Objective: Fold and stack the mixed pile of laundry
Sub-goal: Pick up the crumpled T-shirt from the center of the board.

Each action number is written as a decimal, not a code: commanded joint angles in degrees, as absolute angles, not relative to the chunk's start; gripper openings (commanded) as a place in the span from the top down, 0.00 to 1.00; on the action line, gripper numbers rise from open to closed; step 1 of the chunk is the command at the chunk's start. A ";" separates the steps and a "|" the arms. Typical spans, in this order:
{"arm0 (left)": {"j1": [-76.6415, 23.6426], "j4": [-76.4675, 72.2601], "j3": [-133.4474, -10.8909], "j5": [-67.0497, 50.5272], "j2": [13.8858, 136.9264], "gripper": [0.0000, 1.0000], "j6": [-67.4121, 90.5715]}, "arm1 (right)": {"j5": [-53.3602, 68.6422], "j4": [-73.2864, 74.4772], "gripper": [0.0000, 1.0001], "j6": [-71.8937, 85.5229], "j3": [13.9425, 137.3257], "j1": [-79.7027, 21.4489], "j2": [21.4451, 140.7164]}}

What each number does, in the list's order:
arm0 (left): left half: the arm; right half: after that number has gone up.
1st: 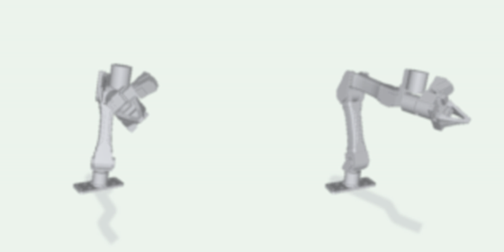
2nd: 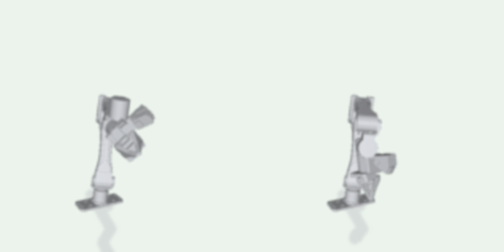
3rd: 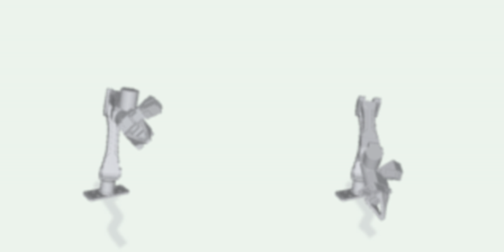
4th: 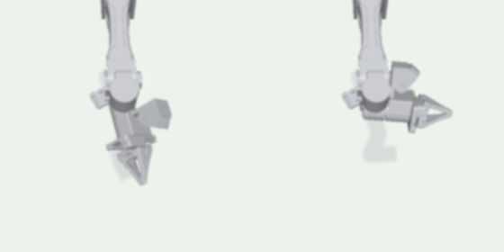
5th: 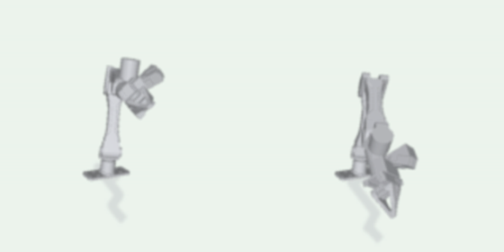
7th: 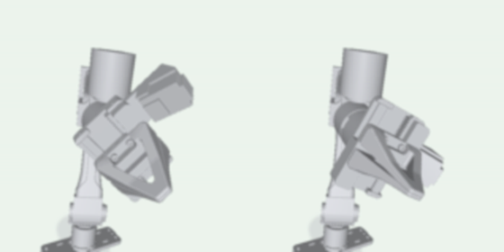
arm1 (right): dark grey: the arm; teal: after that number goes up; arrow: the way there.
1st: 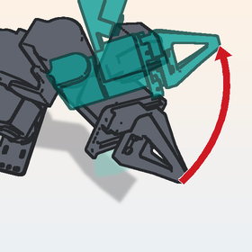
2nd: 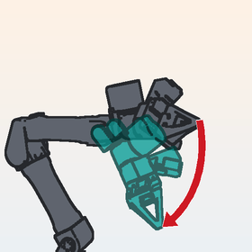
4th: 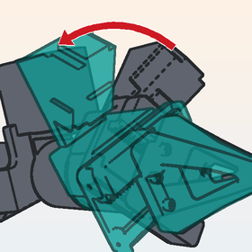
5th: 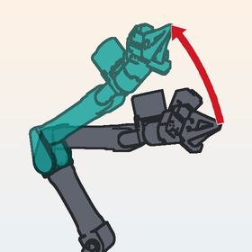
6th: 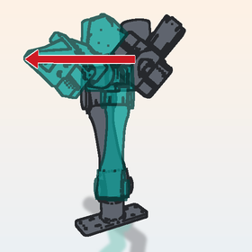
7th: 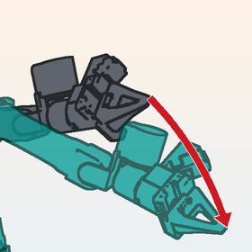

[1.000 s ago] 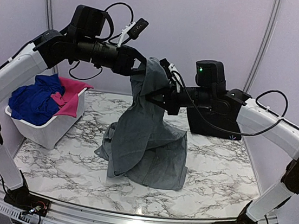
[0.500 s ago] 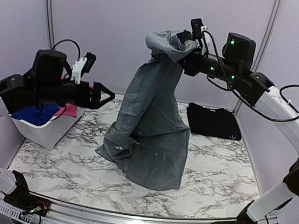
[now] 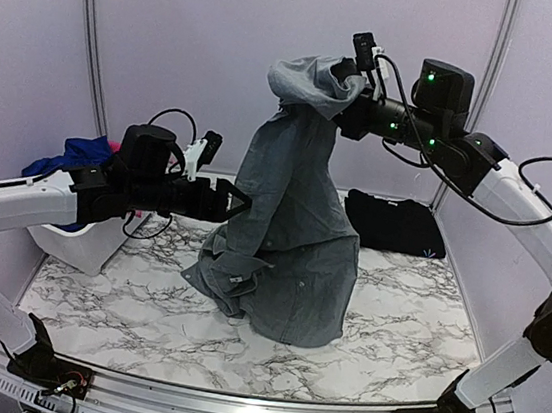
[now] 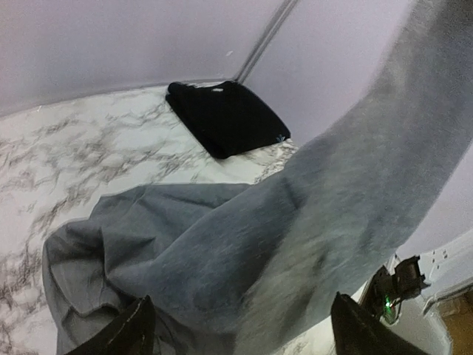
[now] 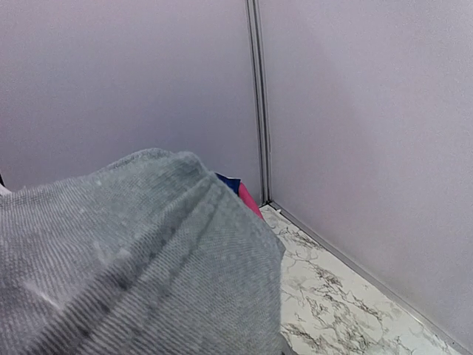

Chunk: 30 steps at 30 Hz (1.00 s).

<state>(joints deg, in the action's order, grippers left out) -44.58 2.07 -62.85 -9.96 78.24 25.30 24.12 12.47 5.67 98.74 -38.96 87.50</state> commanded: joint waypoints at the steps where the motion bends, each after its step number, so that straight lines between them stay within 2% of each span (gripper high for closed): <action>1: -44.76 -7.41 -66.83 -21.25 82.00 0.31 25.87 | 23.84 12.67 1.00 5.16 100.71 -38.60 84.90; 2: -44.74 -7.28 -67.40 -22.06 82.80 0.46 25.85 | 23.63 12.92 1.00 5.09 100.64 -38.46 84.72; 5: -44.49 -6.31 -68.10 -19.50 82.29 0.98 24.47 | 21.43 14.04 1.00 5.17 100.40 -37.07 83.51; 9: -43.17 0.62 -76.61 -4.98 85.10 1.00 20.84 | 17.64 15.02 1.00 3.76 101.47 -31.12 82.23; 13: -41.92 6.77 -98.80 -5.46 97.93 1.00 18.18 | 20.08 16.46 1.00 4.43 112.50 -23.16 86.30; 16: -42.43 13.38 -117.81 -6.31 106.35 1.00 15.70 | 26.47 18.60 1.00 6.23 121.48 -22.63 89.62; 19: -42.44 16.52 -124.34 -5.90 107.23 1.00 12.62 | 32.63 20.99 1.00 8.73 120.79 -26.82 88.16; 23: -42.45 18.12 -111.43 -7.50 97.81 1.00 6.38 | 31.00 21.34 1.00 7.83 102.16 -40.21 79.13; 27: -42.50 19.54 -87.30 -10.43 82.31 1.00 2.92 | 31.04 20.58 1.00 11.10 81.68 -51.08 72.02; 29: -42.48 19.62 -75.11 -9.90 74.59 1.00 2.26 | 29.97 24.92 1.00 9.77 75.48 -56.48 72.01; 30: -42.53 20.04 -69.71 -9.37 71.42 1.00 1.89 | 29.82 28.17 0.97 8.40 73.95 -58.76 73.33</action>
